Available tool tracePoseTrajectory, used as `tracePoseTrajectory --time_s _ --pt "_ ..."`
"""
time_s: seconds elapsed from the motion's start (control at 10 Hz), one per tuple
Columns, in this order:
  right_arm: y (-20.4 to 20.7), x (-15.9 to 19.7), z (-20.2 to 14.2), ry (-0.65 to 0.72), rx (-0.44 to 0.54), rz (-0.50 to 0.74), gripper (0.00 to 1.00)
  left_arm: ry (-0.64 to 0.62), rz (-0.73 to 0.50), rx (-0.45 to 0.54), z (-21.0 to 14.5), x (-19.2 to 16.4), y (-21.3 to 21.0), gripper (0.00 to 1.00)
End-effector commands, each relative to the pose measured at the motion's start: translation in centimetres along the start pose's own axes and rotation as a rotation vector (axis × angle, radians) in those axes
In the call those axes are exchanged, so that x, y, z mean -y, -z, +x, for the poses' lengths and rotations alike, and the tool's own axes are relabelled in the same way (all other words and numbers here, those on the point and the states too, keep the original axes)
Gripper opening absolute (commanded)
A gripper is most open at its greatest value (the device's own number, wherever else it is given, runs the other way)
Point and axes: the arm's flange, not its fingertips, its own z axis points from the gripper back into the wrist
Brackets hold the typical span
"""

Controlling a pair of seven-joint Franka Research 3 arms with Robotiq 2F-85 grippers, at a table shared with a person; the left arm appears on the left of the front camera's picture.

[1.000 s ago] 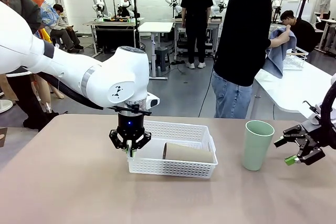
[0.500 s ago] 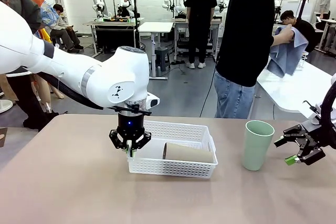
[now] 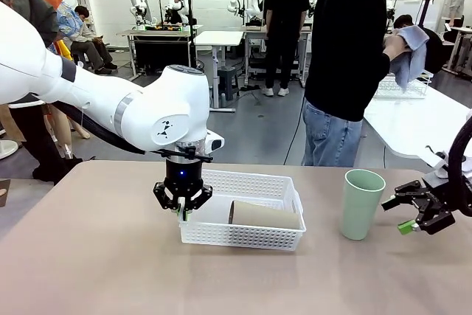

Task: Clean and organize the cups into the basket.
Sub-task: Pick up the Reusable plastic cup from the right side of the table and stack it inside the Organizing basket in the center of the table.

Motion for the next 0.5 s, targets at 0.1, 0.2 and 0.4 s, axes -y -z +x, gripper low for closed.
tracePoseTrajectory --time_s 0.1,0.2,0.4 --pt "-2.8 1.6 -1.6 0.054 0.234 -0.043 1.0 -0.002 -0.003 0.002 0.0 0.0 -0.2 0.0" --pt "-2.9 1.7 -2.1 0.046 0.252 -0.055 1.0 -0.002 -0.003 0.002 0.0 0.0 -0.2 0.0" --pt "-1.6 1.9 -2.6 0.033 0.232 -0.043 1.0 -0.002 -0.003 0.002 0.0 0.0 -0.2 0.0"
